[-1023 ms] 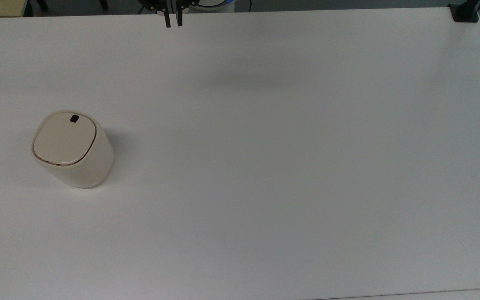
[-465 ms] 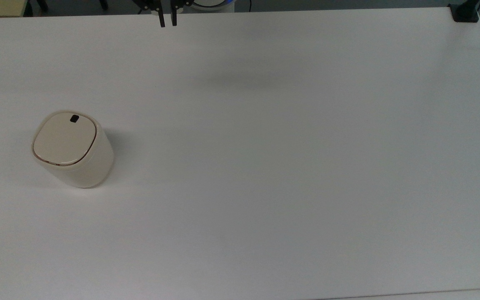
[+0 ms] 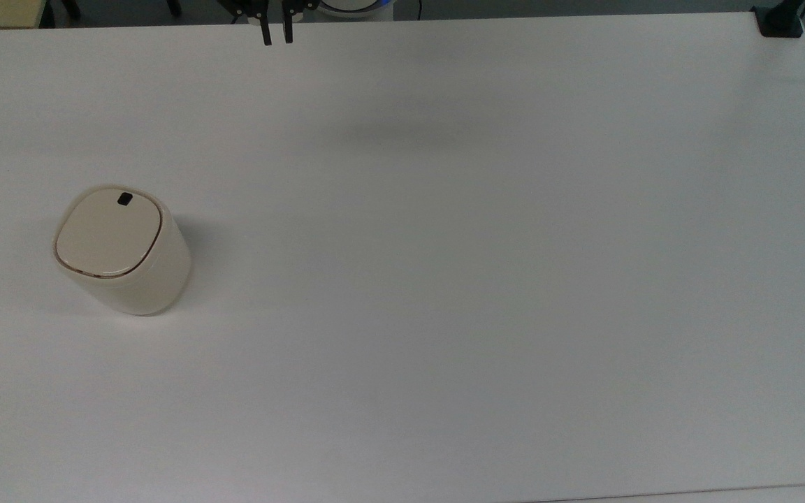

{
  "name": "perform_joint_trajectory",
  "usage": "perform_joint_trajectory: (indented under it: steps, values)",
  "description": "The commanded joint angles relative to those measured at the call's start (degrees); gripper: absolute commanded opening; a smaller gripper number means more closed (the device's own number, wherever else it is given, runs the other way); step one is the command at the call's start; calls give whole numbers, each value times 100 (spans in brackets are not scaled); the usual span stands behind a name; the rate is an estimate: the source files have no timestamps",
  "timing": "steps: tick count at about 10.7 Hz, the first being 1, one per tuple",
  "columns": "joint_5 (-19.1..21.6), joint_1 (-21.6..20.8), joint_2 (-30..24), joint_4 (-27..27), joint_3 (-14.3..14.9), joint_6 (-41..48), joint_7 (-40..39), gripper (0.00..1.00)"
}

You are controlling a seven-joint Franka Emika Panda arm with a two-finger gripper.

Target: Open the trash bin

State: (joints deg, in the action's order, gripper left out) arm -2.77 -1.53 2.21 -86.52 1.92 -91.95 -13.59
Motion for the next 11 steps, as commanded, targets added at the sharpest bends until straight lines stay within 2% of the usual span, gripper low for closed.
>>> perform_joint_trajectory:
  steps: [1, 2, 3, 5, 6, 7, 9, 11]
  values:
    - [110, 22, -98, -101, 36, -157, -136, 24]
    - [110, 22, -98, -101, 36, -131, -118, 25]
    - [110, 13, -98, -101, 27, -113, -92, 35]
    - [110, 13, -98, -101, 27, -96, -83, 43]
    - [110, 4, -98, -101, 27, -95, -74, 64]
    - [110, 4, -98, -101, 19, -95, -74, 66]
    - [110, 13, -98, -101, 19, -95, -74, 86]
    - [110, 4, -98, -102, 19, -95, -65, 91]
